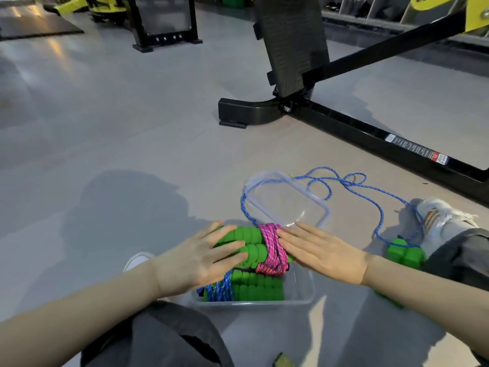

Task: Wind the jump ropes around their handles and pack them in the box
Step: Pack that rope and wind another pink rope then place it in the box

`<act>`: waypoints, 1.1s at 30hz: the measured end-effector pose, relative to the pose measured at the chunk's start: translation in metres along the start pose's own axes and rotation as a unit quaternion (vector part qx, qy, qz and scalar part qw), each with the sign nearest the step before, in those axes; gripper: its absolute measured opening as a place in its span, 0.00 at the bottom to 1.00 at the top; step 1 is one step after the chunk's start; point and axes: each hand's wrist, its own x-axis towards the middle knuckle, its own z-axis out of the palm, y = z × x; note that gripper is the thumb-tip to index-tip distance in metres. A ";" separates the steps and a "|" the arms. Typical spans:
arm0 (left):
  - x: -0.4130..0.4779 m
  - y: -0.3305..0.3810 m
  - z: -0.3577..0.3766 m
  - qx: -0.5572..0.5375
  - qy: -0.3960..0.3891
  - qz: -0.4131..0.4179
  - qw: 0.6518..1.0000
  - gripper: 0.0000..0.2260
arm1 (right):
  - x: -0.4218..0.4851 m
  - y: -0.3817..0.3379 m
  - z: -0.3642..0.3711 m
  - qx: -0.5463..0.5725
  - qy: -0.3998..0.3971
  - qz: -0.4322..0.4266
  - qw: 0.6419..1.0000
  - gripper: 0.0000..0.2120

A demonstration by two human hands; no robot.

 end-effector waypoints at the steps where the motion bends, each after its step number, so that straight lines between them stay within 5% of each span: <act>1: -0.001 0.002 0.001 -0.010 -0.001 0.006 1.000 0.11 | -0.003 -0.004 -0.001 0.003 0.004 0.003 1.000 0.18; 7: -0.018 0.014 0.016 -0.053 -0.058 0.050 0.996 0.14 | -0.022 -0.037 0.002 0.056 -0.010 -0.023 0.998 0.18; 14: -0.031 0.029 0.035 -0.132 -0.126 0.000 0.983 0.17 | -0.027 -0.048 0.006 0.162 -0.070 0.021 0.984 0.21; 26: -0.022 0.030 0.036 -0.118 -0.191 -0.027 0.974 0.16 | -0.029 -0.058 0.027 0.156 -0.002 0.117 0.981 0.18; 33: -0.035 0.031 0.048 -0.057 -0.215 0.017 0.975 0.20 | -0.042 -0.065 0.026 0.055 -0.152 0.096 0.982 0.31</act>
